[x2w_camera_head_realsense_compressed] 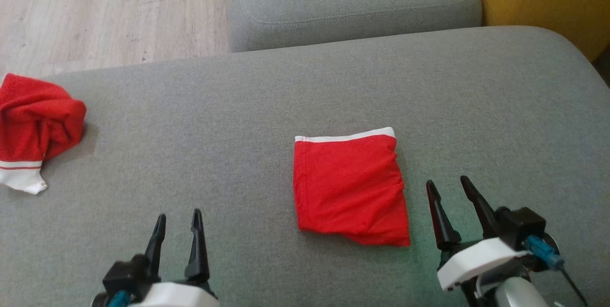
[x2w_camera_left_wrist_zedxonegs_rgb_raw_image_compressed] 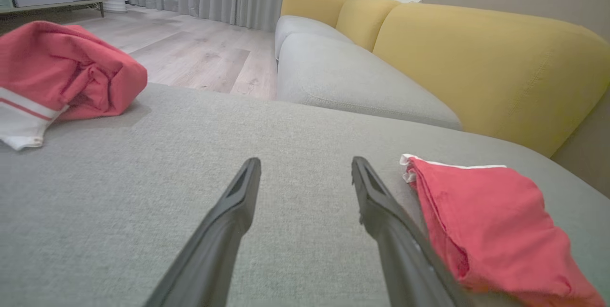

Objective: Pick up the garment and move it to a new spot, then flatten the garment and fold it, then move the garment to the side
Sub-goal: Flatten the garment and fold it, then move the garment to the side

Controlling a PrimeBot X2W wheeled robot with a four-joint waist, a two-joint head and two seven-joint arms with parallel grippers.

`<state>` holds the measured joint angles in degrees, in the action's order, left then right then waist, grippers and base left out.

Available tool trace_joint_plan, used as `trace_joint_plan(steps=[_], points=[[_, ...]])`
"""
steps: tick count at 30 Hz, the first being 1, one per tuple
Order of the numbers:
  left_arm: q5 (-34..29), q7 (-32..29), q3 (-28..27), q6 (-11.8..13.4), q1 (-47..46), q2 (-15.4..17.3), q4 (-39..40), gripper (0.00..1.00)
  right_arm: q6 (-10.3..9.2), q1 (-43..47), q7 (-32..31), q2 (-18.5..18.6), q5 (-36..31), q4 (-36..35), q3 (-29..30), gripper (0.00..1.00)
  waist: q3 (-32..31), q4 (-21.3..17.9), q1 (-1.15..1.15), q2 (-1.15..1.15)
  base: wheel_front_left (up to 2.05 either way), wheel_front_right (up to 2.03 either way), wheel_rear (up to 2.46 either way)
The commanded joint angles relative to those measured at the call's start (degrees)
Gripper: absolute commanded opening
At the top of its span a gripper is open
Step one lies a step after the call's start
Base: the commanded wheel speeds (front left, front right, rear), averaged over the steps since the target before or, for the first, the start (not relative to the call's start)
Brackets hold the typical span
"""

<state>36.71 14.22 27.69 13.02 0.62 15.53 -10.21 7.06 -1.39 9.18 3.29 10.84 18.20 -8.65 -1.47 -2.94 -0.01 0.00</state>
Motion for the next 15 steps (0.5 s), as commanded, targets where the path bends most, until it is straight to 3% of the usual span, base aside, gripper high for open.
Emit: trace_joint_plan(steps=[1, 15], points=[[-0.66, 0.71, -2.59, -0.18, -1.44, 0.61, 1.17, 1.0, 0.43, -1.45, -0.29, -0.35, -0.24, -2.79, -1.08, 1.0, -0.11, -0.04, 0.01, 0.0, 0.0, 0.0, 0.0], [-2.62, 0.77, -4.9, -1.78, 0.43, 0.44, -0.98, 1.0, 0.43, 0.75, -2.74, -0.4, 1.38, -5.95, -1.29, 1.0, -0.41, 1.0, 0.01, 0.0, 0.0, 0.0, 0.0]])
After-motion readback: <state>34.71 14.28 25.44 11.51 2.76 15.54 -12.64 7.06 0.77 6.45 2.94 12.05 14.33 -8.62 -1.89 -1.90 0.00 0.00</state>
